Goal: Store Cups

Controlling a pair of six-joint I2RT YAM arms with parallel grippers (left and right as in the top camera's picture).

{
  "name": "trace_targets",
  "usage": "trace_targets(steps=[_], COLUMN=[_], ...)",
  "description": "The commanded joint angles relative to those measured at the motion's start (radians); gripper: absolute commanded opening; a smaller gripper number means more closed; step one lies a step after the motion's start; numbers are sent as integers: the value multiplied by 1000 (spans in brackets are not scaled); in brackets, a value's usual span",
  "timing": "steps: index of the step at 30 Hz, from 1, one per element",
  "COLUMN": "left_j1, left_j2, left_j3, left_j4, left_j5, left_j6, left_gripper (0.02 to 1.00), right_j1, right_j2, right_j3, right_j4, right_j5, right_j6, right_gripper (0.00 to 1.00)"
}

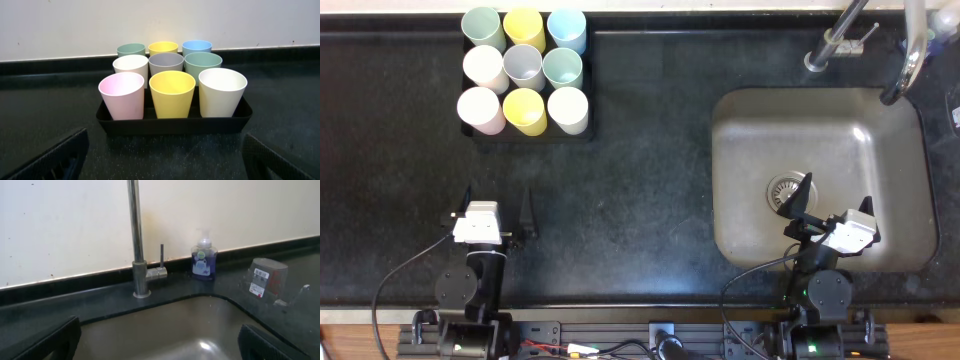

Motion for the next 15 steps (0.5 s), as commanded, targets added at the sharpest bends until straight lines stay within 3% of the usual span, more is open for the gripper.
trace_targets(steps=[1, 5, 8, 15], left_j1=[3, 3, 3, 3], left_j2=[-8, -8, -8, -8], left_j3=[-1, -1, -1, -1], left_j4=[-2, -2, -2, -2], left_j5=[2, 2, 2, 2], left_j6=[23, 23, 23, 23], left_gripper=[998, 998, 998, 998], right_j1=[-8, -8, -8, -8], right_j2=[-12, -12, -12, -12], right_j3=[-13, -13, -13, -13], right_j4=[3, -8, -24, -28], right_j5=[-22, -240, -361, -418], right_j6=[16, 111, 113, 113], right_gripper=[998, 998, 996, 996])
